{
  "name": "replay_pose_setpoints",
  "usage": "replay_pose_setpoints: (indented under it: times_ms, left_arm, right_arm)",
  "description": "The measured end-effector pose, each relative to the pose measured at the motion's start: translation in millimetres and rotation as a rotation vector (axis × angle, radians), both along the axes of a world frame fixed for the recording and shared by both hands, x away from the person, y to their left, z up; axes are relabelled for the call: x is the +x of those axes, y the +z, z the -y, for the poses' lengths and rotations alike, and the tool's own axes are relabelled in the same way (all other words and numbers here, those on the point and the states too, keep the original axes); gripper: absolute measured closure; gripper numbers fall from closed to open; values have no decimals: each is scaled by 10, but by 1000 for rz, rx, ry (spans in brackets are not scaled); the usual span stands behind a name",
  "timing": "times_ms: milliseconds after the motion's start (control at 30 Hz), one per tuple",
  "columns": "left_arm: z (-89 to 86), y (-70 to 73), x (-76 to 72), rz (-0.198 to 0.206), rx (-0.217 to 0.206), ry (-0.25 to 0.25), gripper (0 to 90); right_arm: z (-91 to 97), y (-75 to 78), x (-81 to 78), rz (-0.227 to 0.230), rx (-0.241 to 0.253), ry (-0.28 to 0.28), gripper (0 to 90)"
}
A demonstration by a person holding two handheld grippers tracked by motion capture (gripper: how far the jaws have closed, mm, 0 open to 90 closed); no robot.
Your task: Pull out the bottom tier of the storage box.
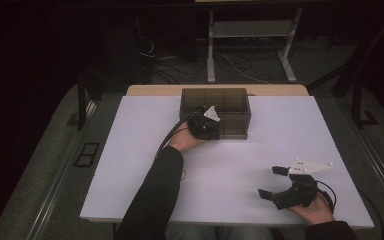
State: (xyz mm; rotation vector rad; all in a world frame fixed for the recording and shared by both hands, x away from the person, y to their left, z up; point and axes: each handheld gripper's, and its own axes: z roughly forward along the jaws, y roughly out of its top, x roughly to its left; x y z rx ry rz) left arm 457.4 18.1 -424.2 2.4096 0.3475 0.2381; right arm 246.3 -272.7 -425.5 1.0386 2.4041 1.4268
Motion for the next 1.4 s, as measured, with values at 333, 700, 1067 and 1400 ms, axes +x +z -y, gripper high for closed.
replay_pose_setpoints:
  times_ms: [333,700,1067,1400]
  left_arm:
    - [-9,2,2,-9,2,-5,780]
    - [-11,1,-22,-18,-2,-7,784]
    - [-28,-4,-72,-22,-5,-20,787]
    - [-54,-26,-129,-33,-16,-28,788]
  right_arm:
    - [11,2,0,3,1,-1,6]
    - [11,1,-1,4,0,-1,6]
    - [-2,-1,-3,-1,-3,0,6]
    - [-12,-8,1,4,-11,2,5]
